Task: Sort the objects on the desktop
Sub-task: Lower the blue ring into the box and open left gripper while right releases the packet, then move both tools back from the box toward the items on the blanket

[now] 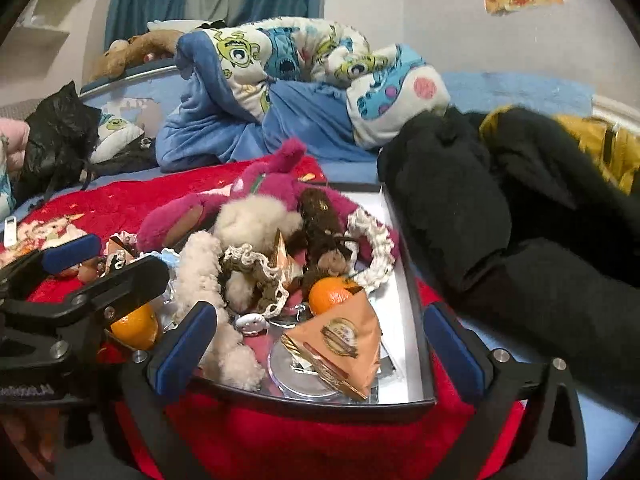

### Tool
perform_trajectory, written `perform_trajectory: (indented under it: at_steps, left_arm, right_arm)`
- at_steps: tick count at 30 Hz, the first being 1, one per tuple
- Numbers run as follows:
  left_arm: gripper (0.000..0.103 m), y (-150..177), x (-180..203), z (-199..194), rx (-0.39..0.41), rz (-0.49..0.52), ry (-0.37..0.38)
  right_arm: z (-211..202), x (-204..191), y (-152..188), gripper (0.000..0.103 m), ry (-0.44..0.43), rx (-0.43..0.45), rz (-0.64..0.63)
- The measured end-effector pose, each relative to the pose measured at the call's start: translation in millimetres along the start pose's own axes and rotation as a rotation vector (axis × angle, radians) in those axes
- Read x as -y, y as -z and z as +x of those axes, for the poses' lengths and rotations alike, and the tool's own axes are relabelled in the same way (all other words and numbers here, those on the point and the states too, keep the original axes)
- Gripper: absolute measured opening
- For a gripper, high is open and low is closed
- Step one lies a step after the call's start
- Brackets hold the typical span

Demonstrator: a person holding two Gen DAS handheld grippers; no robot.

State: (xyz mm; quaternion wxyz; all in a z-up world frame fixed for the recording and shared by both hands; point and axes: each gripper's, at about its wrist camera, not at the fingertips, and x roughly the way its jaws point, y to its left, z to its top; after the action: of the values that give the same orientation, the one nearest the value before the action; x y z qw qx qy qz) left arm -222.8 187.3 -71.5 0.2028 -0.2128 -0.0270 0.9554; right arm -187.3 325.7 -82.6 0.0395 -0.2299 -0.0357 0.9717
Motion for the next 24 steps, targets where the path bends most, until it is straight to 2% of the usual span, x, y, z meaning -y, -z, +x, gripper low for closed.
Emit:
perform_trajectory:
  at_steps: [11,17,24]
  left_arm:
    - [0.103,0,2,-5,0.012,0.014,-0.003]
    - [0.103,-1,-3,-17,0.042,0.006,-0.038]
    - [0.103,0,-21,-36,0.035,-0.023,-0.095]
  right_arm:
    - [-6,-23,0,0.103,0.06,0.028,-0.113]
    - [-10,-27,-1,0.103,0.074,0.041,-0.128]
    - [-19,-43,-4,0.103,0.004,0.041,-0.158]
